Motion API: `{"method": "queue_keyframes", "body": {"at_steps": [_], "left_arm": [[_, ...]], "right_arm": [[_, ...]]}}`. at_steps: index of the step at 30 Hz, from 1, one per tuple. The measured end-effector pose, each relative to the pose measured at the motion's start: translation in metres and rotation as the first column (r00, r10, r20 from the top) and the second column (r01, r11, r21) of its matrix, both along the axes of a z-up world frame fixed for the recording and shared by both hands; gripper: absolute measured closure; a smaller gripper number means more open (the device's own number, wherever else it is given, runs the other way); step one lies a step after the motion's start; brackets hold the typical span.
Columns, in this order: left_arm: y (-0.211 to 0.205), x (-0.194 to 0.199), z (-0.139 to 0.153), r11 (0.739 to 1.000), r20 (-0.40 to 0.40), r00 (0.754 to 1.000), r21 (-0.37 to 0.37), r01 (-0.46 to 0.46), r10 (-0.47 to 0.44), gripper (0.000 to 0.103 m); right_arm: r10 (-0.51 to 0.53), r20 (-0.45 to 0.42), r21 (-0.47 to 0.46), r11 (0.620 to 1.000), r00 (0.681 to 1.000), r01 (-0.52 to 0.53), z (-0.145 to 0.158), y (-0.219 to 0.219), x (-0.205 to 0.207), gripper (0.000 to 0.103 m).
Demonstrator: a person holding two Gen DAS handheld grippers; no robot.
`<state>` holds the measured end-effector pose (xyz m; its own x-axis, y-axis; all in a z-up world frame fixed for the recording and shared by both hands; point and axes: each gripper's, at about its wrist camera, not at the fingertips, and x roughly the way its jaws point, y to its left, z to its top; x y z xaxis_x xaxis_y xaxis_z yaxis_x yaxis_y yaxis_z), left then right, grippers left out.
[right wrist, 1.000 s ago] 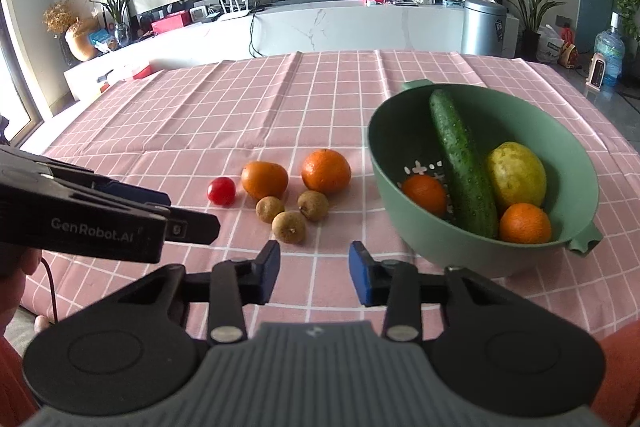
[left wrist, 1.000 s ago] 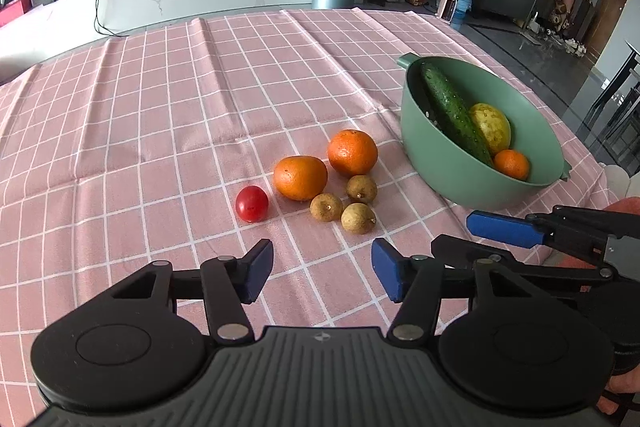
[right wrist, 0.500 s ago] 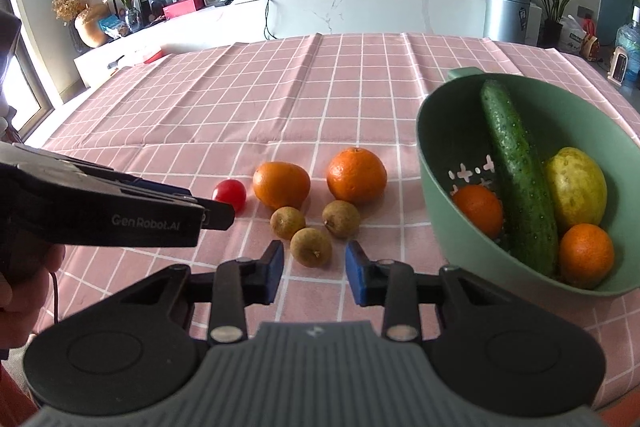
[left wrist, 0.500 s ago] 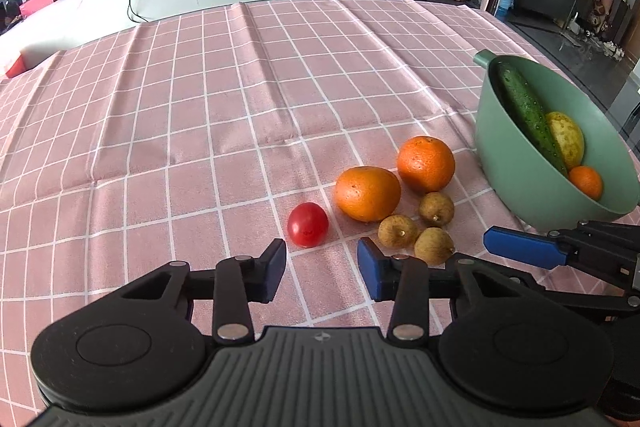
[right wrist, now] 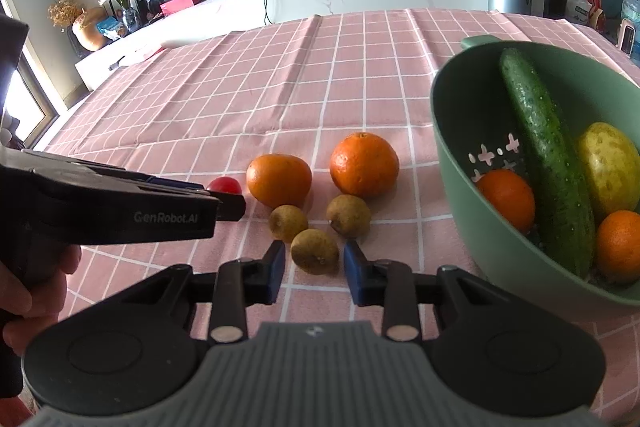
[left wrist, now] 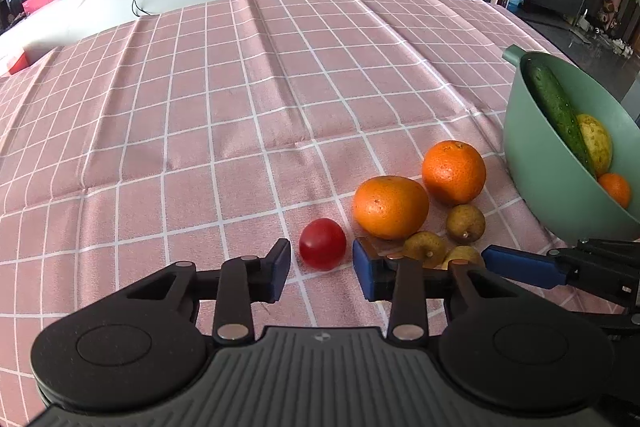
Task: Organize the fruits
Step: 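Grasp the red cherry tomato with the left gripper while the right gripper grasps a kiwi, then lower the tomato and kiwi into the colander and open both grippers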
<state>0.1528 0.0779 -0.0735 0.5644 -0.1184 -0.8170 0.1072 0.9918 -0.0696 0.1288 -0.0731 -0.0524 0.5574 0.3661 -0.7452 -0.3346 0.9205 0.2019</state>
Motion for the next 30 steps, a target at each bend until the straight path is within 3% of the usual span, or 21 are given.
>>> {"method": "queue_keyframes", "body": {"at_steps": [8, 17, 24, 30], "left_arm": [[0.0, 0.001, -0.001, 1.0, 0.006, 1.0, -0.004, 0.005, -0.005, 0.073], [0.003, -0.01, 0.012, 0.998, 0.029, 0.999, -0.048, -0.031, 0.033, 0.074], [-0.002, -0.031, 0.037, 0.991, 0.083, 0.995, -0.125, -0.05, 0.061, 0.074], [-0.024, -0.043, 0.064, 0.99, 0.145, 0.989, -0.144, -0.006, 0.027, 0.074]], "right_arm": [[-0.004, -0.007, 0.011, 1.0, 1.0, 0.004, -0.002, -0.001, 0.001, 0.08], [0.003, 0.028, 0.016, 1.0, 1.0, -0.003, 0.011, -0.006, -0.008, 0.081], [0.006, 0.066, 0.03, 1.0, 0.998, -0.008, 0.034, -0.024, -0.026, 0.081], [0.005, 0.109, 0.071, 0.997, 0.994, -0.013, 0.061, -0.045, -0.042, 0.081]]}}
